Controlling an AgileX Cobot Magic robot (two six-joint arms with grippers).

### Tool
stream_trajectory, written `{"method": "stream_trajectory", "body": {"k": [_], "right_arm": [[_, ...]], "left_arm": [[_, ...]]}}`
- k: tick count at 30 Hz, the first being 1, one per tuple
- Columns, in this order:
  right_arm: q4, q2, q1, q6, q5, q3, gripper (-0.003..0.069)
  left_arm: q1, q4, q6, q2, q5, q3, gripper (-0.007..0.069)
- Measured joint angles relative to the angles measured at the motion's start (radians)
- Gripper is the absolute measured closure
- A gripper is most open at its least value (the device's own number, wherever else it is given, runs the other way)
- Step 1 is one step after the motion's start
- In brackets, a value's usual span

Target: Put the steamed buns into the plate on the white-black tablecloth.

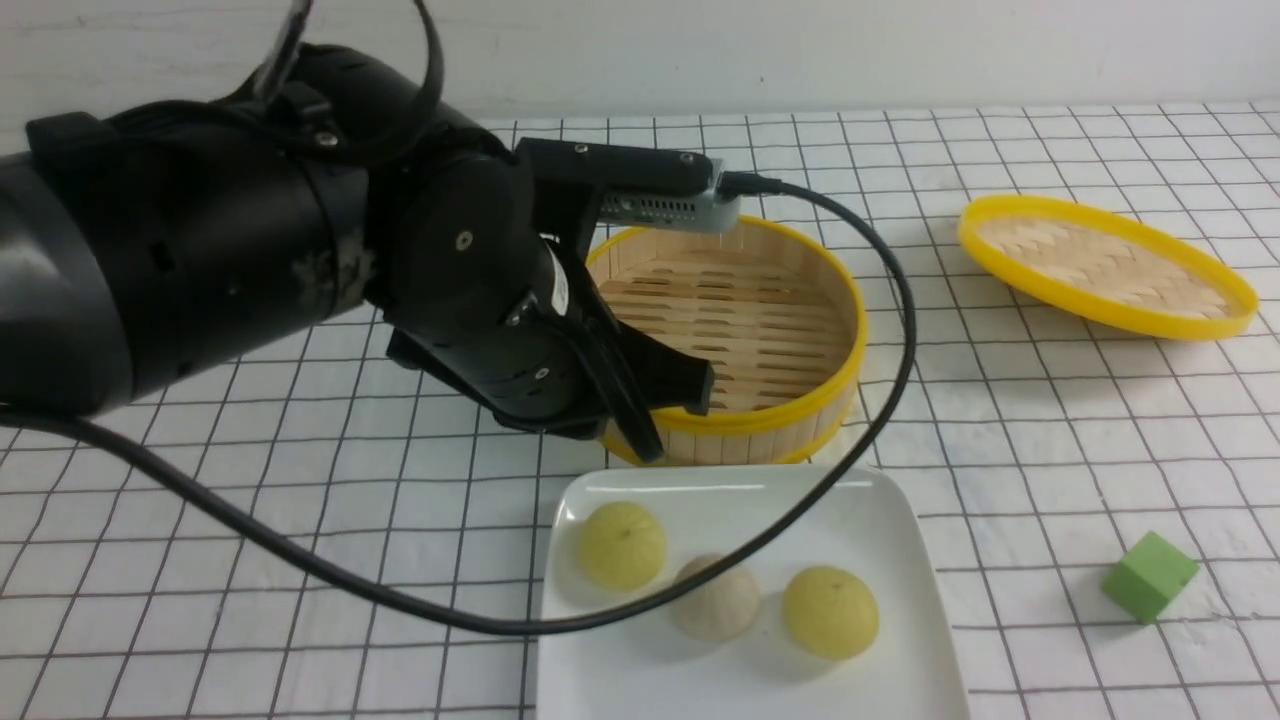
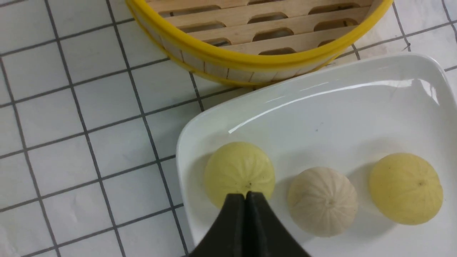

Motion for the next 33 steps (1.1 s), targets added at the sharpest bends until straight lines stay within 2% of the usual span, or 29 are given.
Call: {"method": "stream_trajectory", "body": {"k": [5,12,16,17,18,20,24,28,33], "right_arm": [[0.001,0.0,0.0,0.0,-0.003,0.019,0.0669],[0.004,0.0,-0.021,0.0,-0.027,0.107,0.0667],[0.004,0.0,-0.162,-0.002,-0.049,0.199,0.0668],[0.004,0.0,-0.17,-0.002,-0.05,0.208,0.0668],[0.004,0.0,-0.236,-0.002,-0.061,0.245,0.0666],[0.004,0.0,-0.307,-0.002,-0.075,0.279,0.0665],[-0.007,0.0,-0.408,-0.003,-0.123,0.339,0.0664],[-0.025,0.0,-0.459,-0.003,-0.163,0.346,0.0661],[-0.026,0.0,-0.469,-0.003,-0.166,0.347,0.0657]], "left_arm": [[0.0,0.052,0.0,0.007,0.001,0.0,0.062],[0.0,0.057,0.0,0.012,-0.002,0.0,0.062],[0.0,0.075,0.0,0.008,-0.014,0.0,0.0622],[0.0,0.077,0.0,0.006,-0.018,0.0,0.0622],[0.0,0.083,0.0,-0.008,-0.024,0.0,0.0622],[0.0,0.094,0.0,-0.043,-0.021,0.0,0.0622],[0.0,0.116,0.003,-0.119,0.031,0.0,0.0622],[0.0,0.139,-0.032,-0.243,0.098,0.043,0.0622],[0.0,0.164,-0.074,-0.44,0.144,0.19,0.0622]]}}
